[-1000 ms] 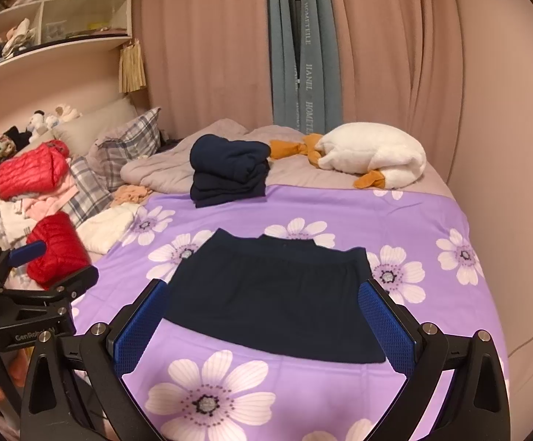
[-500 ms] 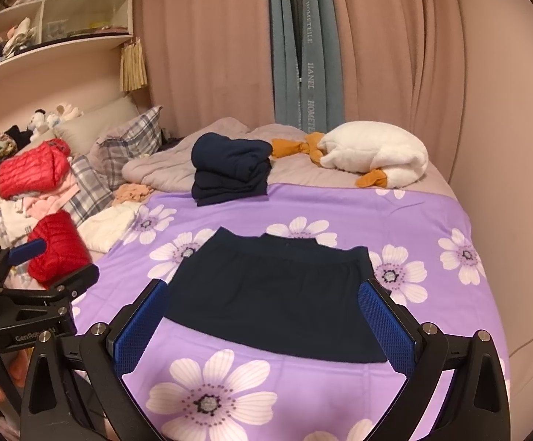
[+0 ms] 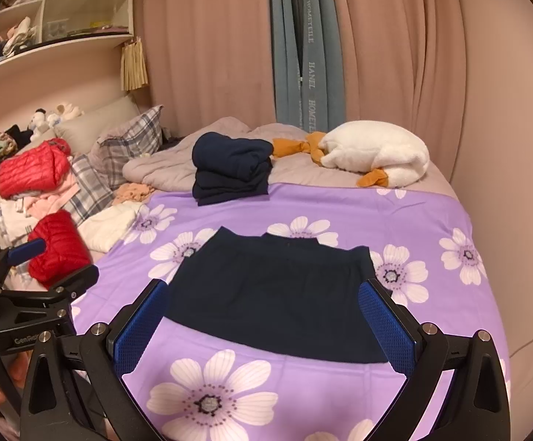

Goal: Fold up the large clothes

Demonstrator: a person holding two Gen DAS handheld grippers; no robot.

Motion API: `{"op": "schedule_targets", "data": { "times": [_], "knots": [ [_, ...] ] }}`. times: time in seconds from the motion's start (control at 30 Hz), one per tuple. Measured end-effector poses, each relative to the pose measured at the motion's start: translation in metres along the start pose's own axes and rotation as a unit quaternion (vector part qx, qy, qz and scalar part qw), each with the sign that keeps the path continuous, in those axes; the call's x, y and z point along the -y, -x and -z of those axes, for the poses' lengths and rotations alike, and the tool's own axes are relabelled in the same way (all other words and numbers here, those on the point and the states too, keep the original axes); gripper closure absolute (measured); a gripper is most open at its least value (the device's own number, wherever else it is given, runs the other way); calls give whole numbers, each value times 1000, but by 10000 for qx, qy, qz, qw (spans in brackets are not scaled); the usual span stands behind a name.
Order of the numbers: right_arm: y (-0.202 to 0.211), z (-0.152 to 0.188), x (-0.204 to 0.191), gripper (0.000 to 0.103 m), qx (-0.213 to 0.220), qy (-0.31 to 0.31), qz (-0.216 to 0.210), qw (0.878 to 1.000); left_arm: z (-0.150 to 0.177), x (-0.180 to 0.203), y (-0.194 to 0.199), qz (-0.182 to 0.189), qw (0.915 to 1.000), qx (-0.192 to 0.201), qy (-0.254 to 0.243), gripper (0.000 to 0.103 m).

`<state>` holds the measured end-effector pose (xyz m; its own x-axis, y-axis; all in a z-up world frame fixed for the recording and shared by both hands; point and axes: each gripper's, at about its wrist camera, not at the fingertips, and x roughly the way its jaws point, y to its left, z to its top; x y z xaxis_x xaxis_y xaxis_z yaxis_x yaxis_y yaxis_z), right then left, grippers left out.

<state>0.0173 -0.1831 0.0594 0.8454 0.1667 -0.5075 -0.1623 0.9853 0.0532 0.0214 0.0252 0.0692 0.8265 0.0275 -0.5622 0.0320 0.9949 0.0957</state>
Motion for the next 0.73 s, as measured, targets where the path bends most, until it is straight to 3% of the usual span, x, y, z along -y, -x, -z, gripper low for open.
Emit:
{"op": "schedule_targets", "data": {
  "times": [0.73],
  "knots": [
    [-1, 0, -2, 1, 0, -14, 11, 10000, -2, -2, -2, 0, 10000, -16, -4, 0]
  ]
}}
